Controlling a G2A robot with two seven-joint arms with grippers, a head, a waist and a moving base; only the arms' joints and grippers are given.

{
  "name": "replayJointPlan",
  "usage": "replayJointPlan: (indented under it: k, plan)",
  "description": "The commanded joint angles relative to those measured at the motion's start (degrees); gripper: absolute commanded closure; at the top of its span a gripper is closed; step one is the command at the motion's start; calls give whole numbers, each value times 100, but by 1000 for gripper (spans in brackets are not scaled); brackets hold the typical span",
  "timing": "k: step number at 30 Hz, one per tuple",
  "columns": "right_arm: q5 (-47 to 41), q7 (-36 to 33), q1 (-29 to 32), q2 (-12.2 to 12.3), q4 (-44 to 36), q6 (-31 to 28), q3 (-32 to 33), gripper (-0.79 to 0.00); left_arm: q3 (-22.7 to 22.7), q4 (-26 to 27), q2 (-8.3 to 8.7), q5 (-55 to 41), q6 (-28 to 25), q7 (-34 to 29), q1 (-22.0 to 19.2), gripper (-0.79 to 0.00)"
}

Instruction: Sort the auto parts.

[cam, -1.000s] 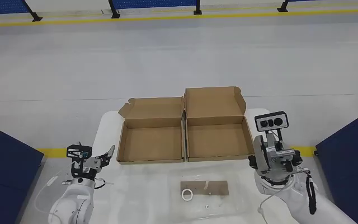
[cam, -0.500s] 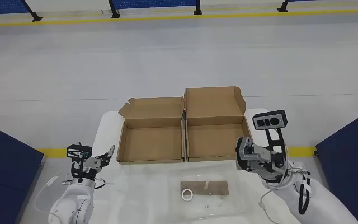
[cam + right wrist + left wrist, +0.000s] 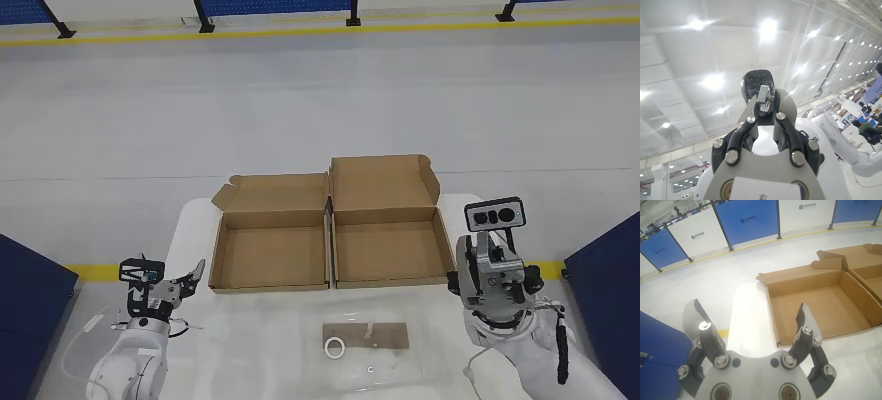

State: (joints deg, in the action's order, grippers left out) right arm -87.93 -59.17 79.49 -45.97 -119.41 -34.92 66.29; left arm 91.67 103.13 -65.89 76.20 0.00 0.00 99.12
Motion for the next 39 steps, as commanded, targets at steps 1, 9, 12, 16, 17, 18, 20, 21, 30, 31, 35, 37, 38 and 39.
replayJointPlan:
  k: [1, 9, 12, 16, 17, 18, 20, 21, 30, 31, 35, 37, 38, 39]
  plan:
    - [-80, -68, 25, -37, 13, 34, 48, 0, 0, 0, 0, 0, 0, 0, 0, -785]
    - [543, -19, 122, -130, 73, 132, 337, 0, 0, 0, 0, 0, 0, 0, 0, -785]
    - [782, 42, 174, -161, 46, 192, 417, 0, 0, 0, 0, 0, 0, 0, 0, -785]
    - [962, 102, 236, -209, 13, 249, 504, 0, 0, 0, 0, 0, 0, 0, 0, -785]
    - [976, 110, 250, -222, 4, 264, 521, 0, 0, 0, 0, 0, 0, 0, 0, -785]
    - [977, 114, 265, -235, 0, 272, 541, 0, 0, 0, 0, 0, 0, 0, 0, -785]
    - [936, 104, 296, -262, -19, 289, 586, 0, 0, 0, 0, 0, 0, 0, 0, -785]
    - [896, 86, 310, -276, -22, 299, 611, 0, 0, 0, 0, 0, 0, 0, 0, -785]
    - [180, -259, 434, -410, -55, 484, 736, 0, 0, 0, 0, 0, 0, 0, 0, -785]
    - [114, -309, 446, -428, -45, 509, 741, 0, 0, 0, 0, 0, 0, 0, 0, -785]
    - [-3, -447, 467, -491, -9, 644, 771, 0, 0, 0, 0, 0, 0, 0, 0, -785]
    - [-38, -499, 458, -522, -2, 706, 796, 0, 0, 0, 0, 0, 0, 0, 0, -785]
    - [-66, -532, 443, -538, -8, 741, 809, 0, 0, 0, 0, 0, 0, 0, 0, -785]
    - [-87, -557, 423, -553, -8, 772, 826, 0, 0, 0, 0, 0, 0, 0, 0, -785]
